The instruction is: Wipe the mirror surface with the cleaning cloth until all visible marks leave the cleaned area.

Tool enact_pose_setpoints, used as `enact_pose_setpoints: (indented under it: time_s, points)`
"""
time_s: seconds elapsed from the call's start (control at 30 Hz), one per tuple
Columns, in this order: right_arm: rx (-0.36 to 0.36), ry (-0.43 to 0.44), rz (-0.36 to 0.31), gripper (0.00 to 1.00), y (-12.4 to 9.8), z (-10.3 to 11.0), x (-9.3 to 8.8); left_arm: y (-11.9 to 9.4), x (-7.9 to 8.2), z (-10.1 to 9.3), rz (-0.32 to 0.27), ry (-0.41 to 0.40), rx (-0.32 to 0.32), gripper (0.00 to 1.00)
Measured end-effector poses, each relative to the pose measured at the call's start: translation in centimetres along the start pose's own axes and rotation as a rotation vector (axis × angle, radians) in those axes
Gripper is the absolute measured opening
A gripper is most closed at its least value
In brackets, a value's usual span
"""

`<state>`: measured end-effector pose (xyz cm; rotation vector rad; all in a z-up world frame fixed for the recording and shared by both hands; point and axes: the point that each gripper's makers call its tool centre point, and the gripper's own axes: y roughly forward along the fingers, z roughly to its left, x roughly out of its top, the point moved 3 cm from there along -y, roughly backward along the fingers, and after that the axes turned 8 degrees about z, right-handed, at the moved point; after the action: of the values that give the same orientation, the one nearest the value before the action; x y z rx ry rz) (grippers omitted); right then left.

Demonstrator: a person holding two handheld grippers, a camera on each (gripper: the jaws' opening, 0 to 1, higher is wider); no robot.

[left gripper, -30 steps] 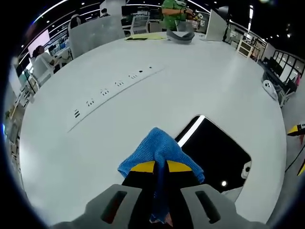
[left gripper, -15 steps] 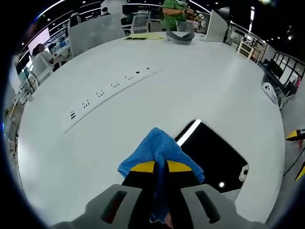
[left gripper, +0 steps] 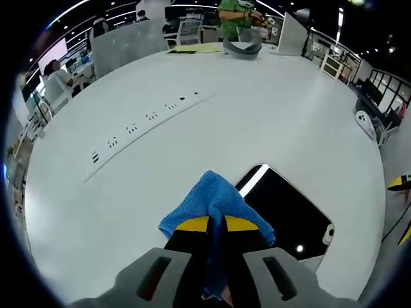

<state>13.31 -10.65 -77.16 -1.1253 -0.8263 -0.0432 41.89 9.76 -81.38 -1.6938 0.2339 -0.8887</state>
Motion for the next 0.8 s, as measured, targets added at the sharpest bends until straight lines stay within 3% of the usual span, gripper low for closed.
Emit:
enact_pose_setpoints:
  time_s: [0.8]
  points:
    - [0.000, -0.009, -0.008, 0.82, 0.06, 0.09, 0.14, -0.30, -0.71, -0.60, 0.006, -0.004, -0.019, 0.05]
